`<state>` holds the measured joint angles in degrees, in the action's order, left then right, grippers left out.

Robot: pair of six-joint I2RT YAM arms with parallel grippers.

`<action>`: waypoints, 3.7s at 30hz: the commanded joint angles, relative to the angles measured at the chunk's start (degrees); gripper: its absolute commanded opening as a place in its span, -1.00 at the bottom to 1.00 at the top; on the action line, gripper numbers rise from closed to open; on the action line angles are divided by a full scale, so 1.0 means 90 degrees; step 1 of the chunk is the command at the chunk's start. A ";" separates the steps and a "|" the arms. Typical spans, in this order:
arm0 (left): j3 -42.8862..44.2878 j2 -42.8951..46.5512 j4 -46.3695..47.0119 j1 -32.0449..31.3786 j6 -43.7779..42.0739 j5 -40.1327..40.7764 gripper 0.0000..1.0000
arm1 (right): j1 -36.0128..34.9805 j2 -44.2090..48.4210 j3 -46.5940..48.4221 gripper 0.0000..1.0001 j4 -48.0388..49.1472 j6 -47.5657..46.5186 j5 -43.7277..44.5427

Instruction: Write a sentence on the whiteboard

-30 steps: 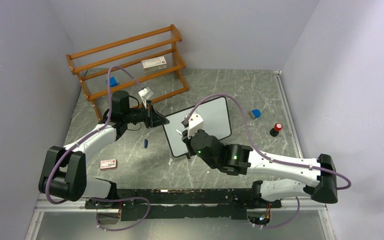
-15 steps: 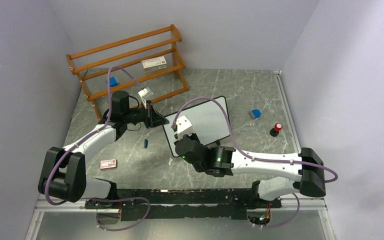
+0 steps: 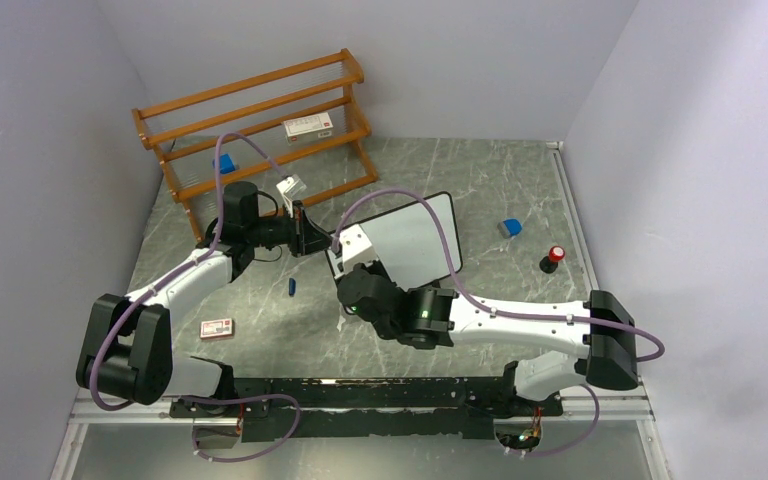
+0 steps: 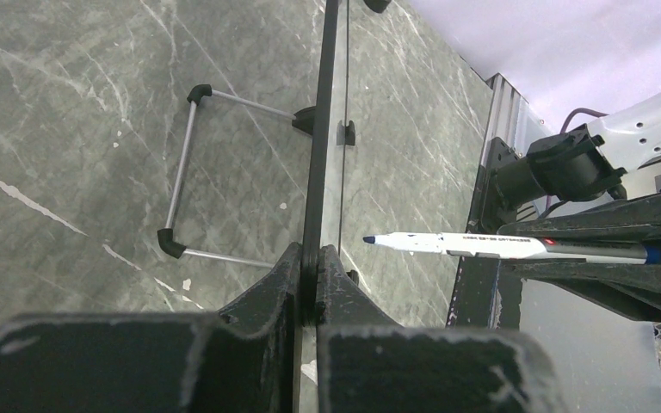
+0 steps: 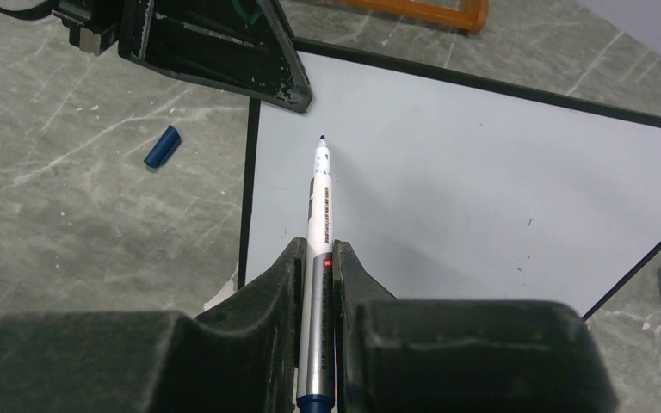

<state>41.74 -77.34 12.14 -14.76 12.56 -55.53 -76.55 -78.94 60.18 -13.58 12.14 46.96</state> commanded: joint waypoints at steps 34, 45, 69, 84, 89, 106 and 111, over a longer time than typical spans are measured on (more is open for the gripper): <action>0.0053 0.0022 -0.0031 0.0078 -0.0349 0.0213 -0.90 | 0.0293 -0.0419 0.0393 -1.00 -0.0147 0.0265 0.0284; 0.0045 0.0031 0.0015 0.0079 -0.0338 0.0135 -0.90 | 0.0332 -0.0560 0.0431 -1.00 -0.0068 0.0209 0.0273; 0.0040 0.0024 0.0066 0.0079 -0.0280 0.0115 -0.90 | 0.0342 -0.0647 0.0494 -1.00 0.0234 -0.0045 -0.0046; 0.0037 0.0012 0.0095 0.0078 -0.0239 0.0117 -0.90 | 0.0342 -0.0759 0.0530 -1.00 0.0021 -0.0089 -0.0481; 0.0031 0.0019 0.0096 0.0078 -0.0252 0.0134 -0.90 | 0.0333 -0.0762 0.0520 -1.00 -0.0066 -0.0054 -0.0591; 0.0031 0.0014 0.0057 0.0078 -0.0270 0.0150 -0.90 | 0.0322 -0.0685 0.0425 -1.00 -0.0552 0.0112 -0.0808; 0.0026 0.0014 0.0056 0.0078 -0.0272 0.0163 -0.90 | 0.0314 -0.0622 0.0379 -1.00 -0.0696 0.0164 -0.0810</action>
<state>41.74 -77.34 12.19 -14.39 12.86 -55.27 -74.11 -84.38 64.07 -17.21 12.58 39.46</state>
